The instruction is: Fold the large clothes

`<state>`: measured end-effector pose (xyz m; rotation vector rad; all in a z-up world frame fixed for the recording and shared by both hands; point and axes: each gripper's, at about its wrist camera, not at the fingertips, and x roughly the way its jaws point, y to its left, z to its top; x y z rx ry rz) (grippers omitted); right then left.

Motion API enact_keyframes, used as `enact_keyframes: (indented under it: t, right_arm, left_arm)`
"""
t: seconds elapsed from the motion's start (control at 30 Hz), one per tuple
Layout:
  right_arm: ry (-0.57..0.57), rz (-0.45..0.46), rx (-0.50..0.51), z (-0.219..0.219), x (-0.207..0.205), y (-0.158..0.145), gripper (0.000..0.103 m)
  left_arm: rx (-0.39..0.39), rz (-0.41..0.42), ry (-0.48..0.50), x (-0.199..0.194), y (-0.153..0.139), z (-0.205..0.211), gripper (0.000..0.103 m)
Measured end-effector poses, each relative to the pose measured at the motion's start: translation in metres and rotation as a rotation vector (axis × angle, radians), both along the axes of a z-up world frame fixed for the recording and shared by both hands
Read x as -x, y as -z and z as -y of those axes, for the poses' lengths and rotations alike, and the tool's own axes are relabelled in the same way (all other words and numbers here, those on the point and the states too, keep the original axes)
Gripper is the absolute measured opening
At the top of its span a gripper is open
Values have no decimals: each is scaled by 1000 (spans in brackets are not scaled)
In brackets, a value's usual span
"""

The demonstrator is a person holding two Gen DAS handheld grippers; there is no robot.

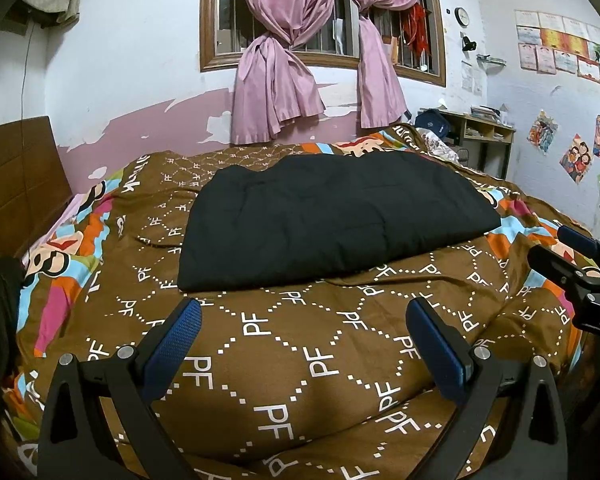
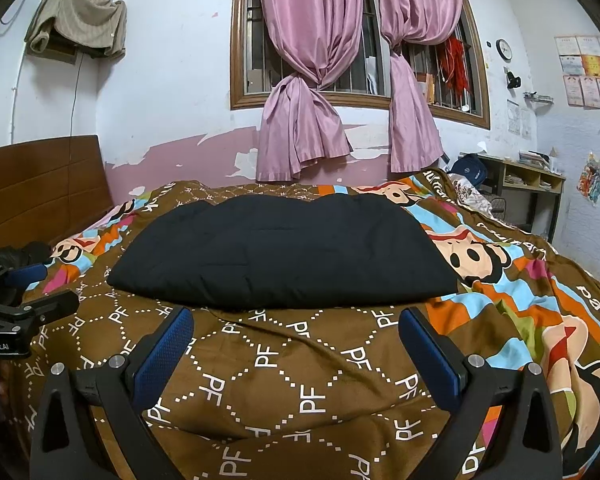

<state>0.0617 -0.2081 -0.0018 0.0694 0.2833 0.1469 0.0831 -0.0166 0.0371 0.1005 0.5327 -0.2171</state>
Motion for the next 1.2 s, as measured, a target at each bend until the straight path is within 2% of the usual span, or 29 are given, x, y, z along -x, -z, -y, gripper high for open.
enact_keyframes:
  t: [1.2]
  right_arm:
    - [0,-1,1,0,0,0,103]
  left_arm:
    - [-21,-1,0,0,4,-2,100]
